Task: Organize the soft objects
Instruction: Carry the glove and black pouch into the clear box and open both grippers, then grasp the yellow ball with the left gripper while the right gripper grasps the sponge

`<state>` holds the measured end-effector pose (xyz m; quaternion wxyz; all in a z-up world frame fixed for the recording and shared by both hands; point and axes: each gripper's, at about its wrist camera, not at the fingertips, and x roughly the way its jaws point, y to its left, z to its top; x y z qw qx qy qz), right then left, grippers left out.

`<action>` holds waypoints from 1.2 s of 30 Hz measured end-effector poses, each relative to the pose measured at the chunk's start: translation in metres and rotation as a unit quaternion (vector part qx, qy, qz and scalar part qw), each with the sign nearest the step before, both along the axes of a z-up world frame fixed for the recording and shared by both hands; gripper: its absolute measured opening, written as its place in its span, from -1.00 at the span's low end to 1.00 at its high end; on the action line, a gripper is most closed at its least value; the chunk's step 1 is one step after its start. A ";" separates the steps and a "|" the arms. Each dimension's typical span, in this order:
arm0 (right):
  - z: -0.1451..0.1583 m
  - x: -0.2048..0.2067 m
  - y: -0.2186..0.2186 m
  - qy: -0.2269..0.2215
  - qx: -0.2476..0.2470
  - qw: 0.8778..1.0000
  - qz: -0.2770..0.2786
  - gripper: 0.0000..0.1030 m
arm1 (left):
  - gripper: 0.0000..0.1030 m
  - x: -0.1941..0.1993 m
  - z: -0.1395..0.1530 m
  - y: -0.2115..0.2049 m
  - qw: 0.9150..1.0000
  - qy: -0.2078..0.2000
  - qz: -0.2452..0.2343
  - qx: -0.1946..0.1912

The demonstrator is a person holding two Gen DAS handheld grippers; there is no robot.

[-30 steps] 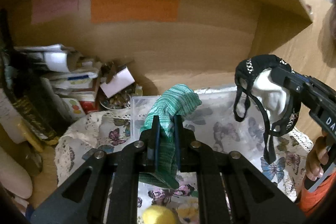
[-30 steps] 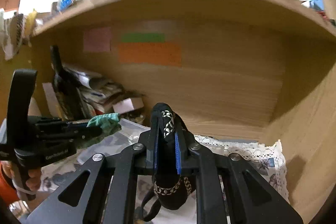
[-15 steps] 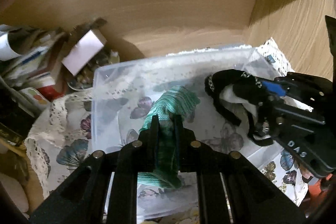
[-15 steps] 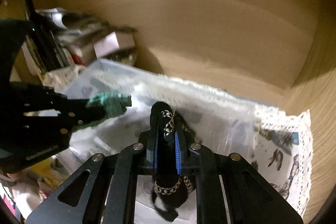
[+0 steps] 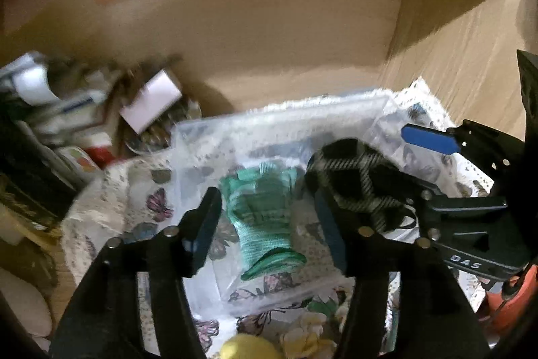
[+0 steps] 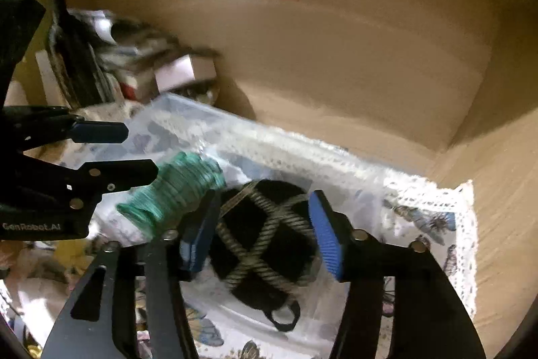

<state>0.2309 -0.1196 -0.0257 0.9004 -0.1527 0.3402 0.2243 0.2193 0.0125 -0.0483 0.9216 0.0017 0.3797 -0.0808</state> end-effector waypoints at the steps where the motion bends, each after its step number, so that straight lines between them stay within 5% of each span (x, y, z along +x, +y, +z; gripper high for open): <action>1: 0.006 -0.004 -0.003 -0.010 0.007 1.000 0.002 0.20 | 0.23 -0.006 0.006 0.001 1.000 -0.013 0.002 0.002; 8: 0.053 -0.041 -0.021 -0.078 0.060 0.995 0.010 0.60 | 0.58 -0.047 0.043 0.006 0.996 -0.085 0.015 -0.002; 13: 0.065 -0.067 -0.031 -0.096 0.084 0.992 0.012 0.61 | 0.92 -0.077 0.059 0.009 0.990 -0.131 0.042 0.006; 17: 0.057 -0.081 -0.033 -0.088 0.089 0.992 0.011 0.62 | 0.97 -0.100 0.056 0.013 0.987 -0.151 0.059 0.016; 25: 0.010 -0.100 -0.028 -0.027 0.091 0.995 0.003 0.62 | 0.98 -0.121 0.011 0.019 0.988 -0.120 0.081 0.050; 32: -0.046 -0.105 -0.032 0.067 0.099 0.992 -0.029 0.62 | 0.97 -0.120 -0.038 0.036 0.992 -0.059 0.111 0.030; 36: -0.064 -0.109 -0.034 0.097 0.097 0.990 -0.036 0.62 | 0.62 -0.119 -0.056 0.044 0.992 -0.029 0.118 0.018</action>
